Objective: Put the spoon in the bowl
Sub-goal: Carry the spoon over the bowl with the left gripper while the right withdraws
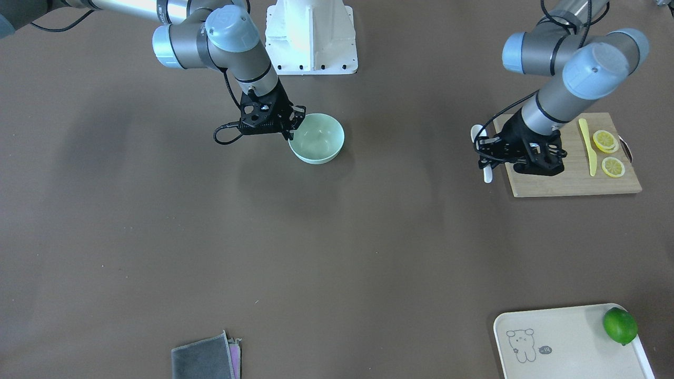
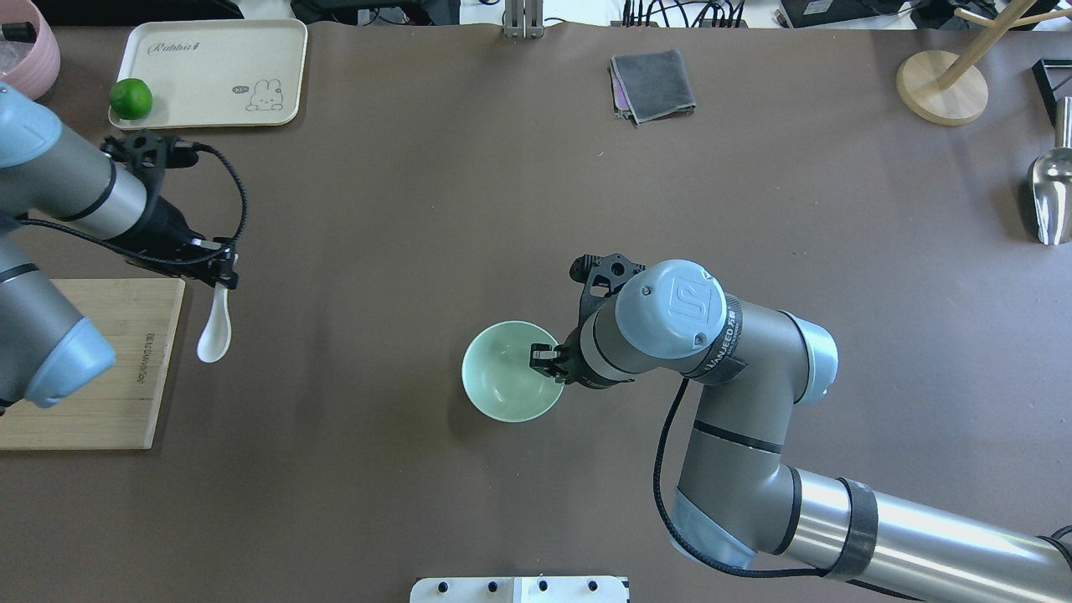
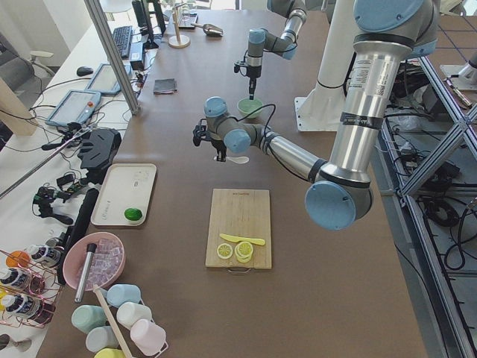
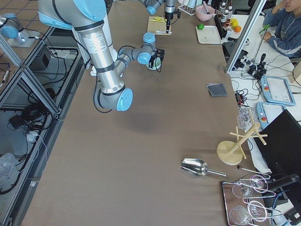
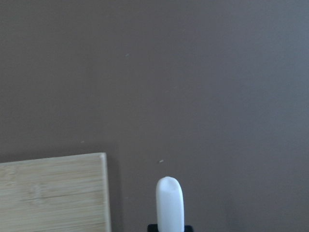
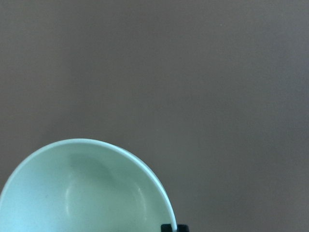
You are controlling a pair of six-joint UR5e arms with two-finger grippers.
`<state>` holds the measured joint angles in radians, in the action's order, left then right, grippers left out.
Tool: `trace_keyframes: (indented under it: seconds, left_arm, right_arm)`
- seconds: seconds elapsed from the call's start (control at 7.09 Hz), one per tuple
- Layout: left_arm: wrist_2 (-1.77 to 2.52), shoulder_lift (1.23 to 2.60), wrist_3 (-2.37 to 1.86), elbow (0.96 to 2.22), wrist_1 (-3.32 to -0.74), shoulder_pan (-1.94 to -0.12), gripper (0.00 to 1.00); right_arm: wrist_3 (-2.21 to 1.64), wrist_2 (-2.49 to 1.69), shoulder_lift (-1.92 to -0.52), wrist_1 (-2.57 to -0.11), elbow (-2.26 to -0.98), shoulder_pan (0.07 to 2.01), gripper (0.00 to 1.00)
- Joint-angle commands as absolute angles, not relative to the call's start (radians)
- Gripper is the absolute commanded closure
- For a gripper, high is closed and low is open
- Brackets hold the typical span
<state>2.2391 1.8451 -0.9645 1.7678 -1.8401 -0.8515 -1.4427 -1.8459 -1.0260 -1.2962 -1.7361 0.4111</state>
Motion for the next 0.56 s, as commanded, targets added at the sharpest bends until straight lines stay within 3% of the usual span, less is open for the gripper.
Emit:
trace_keyframes:
  seconds: [0.0, 0.28, 0.42]
  left_arm:
    - [2.229, 2.039, -1.174, 1.679, -1.829, -0.769, 1.00]
    - [2.154, 2.149, -1.273, 1.611, -1.829, -0.704, 1.00]
    - [2.149, 2.193, -1.325, 1.589, -1.830, -0.687, 1.00]
  right_arm:
    - [-1.450, -1.844, -1.067, -1.305, -1.809, 0.434, 0.00]
    - [-1.396, -2.015, -1.194, -1.432, -2.006, 0.590, 0.00]
    - [-1.288, -2.057, -1.260, -1.451, -2.044, 0.644, 0.00]
